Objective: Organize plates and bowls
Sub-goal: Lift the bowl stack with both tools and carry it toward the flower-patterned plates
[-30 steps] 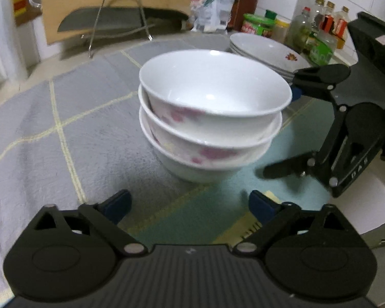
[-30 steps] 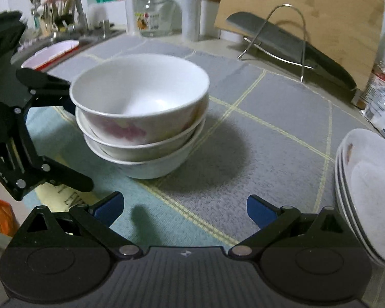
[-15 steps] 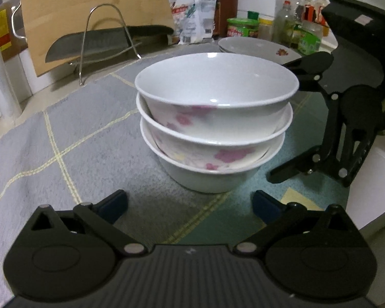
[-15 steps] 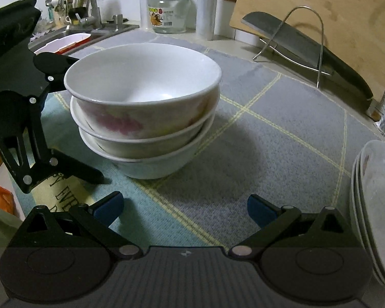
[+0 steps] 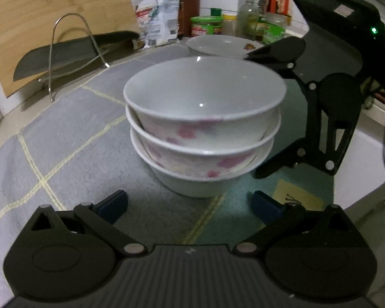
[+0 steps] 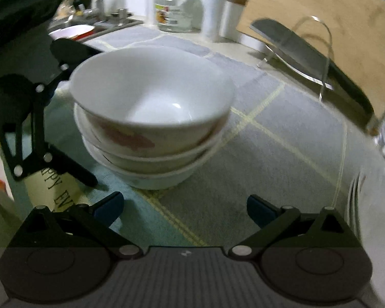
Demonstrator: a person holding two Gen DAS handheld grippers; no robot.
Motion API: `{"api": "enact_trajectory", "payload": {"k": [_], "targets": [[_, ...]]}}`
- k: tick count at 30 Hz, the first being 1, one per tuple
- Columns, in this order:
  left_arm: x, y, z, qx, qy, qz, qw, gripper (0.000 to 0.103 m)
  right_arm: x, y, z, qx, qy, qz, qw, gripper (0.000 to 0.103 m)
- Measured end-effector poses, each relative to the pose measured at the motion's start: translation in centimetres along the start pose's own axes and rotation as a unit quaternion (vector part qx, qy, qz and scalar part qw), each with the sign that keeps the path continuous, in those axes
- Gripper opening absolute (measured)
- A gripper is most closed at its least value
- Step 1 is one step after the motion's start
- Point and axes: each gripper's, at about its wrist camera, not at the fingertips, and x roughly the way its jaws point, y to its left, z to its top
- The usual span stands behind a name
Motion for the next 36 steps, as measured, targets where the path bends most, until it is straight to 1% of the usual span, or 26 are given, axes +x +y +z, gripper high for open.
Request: {"api": "enact_trajectory", "payload": {"k": [3, 5, 7, 11, 14, 17, 19, 20, 21, 22, 33, 36], "targets": [[-0.5, 0.3, 0.4, 0.005, -0.014, -0.003, 0.9999, 0.101, -0.2, 0.0, 0.7, -0.033, -0.011, 0.025, 0.999, 0.103], [-0.6, 0.5, 0.6, 0.005, -0.018, -0.012, 0.9998, 0.101, -0.2, -0.1, 1.1, -0.056, -0.016, 0.035, 0.998, 0.103], [-0.7, 0.4, 0.8, 0.015, -0.021, -0.012, 0.9996, 0.101, -0.2, -0.3, 1.4, -0.075, -0.022, 0.05, 0.996, 0.103], [-0.1, 0.3, 1.5, 0.025, -0.016, -0.012, 0.9995, 0.099, -0.1, -0.9, 1.8, -0.103, -0.027, 0.071, 0.992, 0.103], [0.2, 0.3, 1.7, 0.026, -0.012, -0.012, 0.9995, 0.099, 0.0, -1.5, 2.1, -0.109, -0.028, 0.084, 0.99, 0.101], [0.4, 0.1, 1.6, 0.032, -0.004, -0.016, 0.9993, 0.096, -0.1, -1.7, 2.3, -0.121, -0.026, 0.099, 0.987, 0.099], [0.7, -0.2, 1.7, 0.046, 0.005, -0.015, 0.9988, 0.094, 0.0, -1.7, 2.4, -0.13, -0.024, 0.105, 0.986, 0.097], [0.7, -0.4, 1.7, 0.055, 0.01, -0.013, 0.9984, 0.092, 0.0, -1.7, 2.5, -0.133, -0.023, 0.108, 0.985, 0.096], [0.8, -0.4, 1.7, 0.062, 0.014, -0.009, 0.998, 0.086, 0.0, -1.7, 2.5, -0.136, -0.021, 0.111, 0.984, 0.096], [0.8, -0.3, 1.8, 0.063, 0.016, -0.007, 0.9978, 0.084, 0.1, -1.7, 2.6, -0.138, -0.019, 0.113, 0.984, 0.096], [0.7, 0.2, 2.4, 0.068, 0.028, -0.029, 0.9968, 0.084, -0.3, -1.9, 2.5, -0.149, -0.009, 0.111, 0.983, 0.096], [0.7, 0.3, 2.6, 0.067, 0.029, -0.031, 0.9968, 0.084, -0.1, -1.7, 2.5, -0.147, -0.01, 0.111, 0.983, 0.094]]}}
